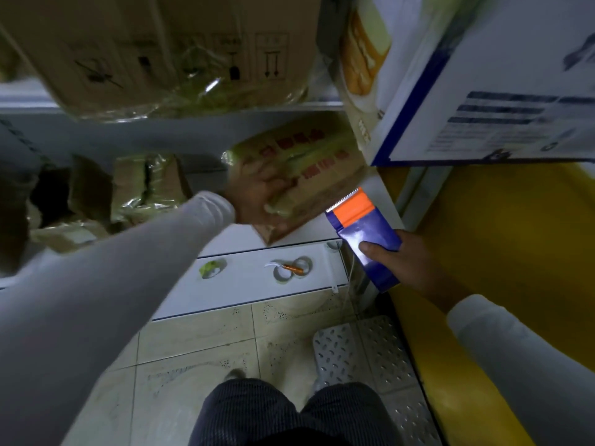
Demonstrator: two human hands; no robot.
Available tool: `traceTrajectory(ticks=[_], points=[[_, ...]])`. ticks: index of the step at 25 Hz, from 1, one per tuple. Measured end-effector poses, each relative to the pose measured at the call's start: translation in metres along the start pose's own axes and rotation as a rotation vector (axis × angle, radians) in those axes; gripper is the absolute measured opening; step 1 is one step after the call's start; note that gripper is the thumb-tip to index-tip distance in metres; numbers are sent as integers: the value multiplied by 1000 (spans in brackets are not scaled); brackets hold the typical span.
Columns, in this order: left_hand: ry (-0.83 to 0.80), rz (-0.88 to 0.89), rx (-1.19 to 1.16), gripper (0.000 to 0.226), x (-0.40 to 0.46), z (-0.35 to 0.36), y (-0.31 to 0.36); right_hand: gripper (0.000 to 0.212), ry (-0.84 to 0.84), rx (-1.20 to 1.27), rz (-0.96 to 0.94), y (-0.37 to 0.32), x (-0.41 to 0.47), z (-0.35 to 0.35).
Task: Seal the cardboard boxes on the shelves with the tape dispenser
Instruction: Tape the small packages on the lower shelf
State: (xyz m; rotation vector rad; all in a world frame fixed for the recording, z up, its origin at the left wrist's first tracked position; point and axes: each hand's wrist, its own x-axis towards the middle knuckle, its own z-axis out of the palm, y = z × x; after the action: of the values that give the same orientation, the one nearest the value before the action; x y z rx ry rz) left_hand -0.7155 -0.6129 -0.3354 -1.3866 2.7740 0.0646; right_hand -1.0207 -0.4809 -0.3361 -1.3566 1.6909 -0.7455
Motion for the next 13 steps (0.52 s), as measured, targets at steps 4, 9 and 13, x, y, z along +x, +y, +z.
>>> traceTrajectory(ticks=[4,9,13], points=[[-109,-45,95,81,-13,7,-32,15,-18,11,-11,5,-9,3],[202,-151,-79,58,-16,22,51,16,-123,35,-33,5,-26,-6],[214,-218,-152,63,-17,23,79,28,-155,22,-13,2,-29,-19]])
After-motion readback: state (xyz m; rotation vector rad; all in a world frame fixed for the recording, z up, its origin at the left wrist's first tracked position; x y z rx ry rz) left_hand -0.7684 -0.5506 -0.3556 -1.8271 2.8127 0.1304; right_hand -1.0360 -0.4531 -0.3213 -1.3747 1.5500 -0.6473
